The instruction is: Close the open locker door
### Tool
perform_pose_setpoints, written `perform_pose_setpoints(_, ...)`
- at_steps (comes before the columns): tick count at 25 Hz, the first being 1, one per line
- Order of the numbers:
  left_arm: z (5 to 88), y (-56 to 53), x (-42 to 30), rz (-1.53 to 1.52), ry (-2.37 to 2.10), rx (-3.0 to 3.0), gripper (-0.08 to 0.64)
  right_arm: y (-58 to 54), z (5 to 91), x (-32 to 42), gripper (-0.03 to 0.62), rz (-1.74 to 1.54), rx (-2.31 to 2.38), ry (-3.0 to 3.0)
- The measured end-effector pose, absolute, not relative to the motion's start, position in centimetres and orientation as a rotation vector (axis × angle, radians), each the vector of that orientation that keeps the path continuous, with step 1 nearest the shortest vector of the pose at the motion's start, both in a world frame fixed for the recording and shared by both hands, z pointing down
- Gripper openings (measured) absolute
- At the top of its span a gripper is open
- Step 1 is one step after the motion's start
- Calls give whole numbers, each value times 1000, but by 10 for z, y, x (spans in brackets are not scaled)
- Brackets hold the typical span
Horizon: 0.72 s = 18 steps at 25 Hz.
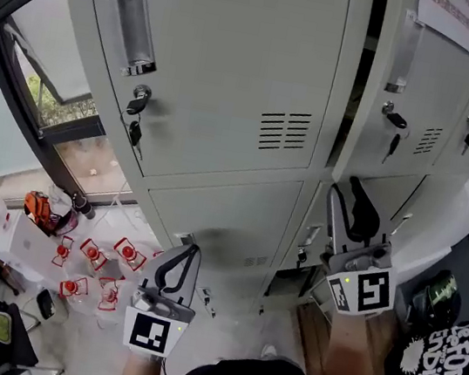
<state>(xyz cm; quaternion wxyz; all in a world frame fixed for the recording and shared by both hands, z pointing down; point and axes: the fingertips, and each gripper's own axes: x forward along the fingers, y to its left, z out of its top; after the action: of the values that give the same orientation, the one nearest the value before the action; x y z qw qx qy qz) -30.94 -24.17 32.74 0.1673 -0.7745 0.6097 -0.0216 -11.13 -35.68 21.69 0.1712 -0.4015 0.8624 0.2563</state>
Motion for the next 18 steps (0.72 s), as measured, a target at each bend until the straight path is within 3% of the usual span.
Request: perform_pose_setpoints(18, 328, -262, -318, -59, 1868, -2116, 23, -398, 214, -118, 67, 718, -1195, 2493)
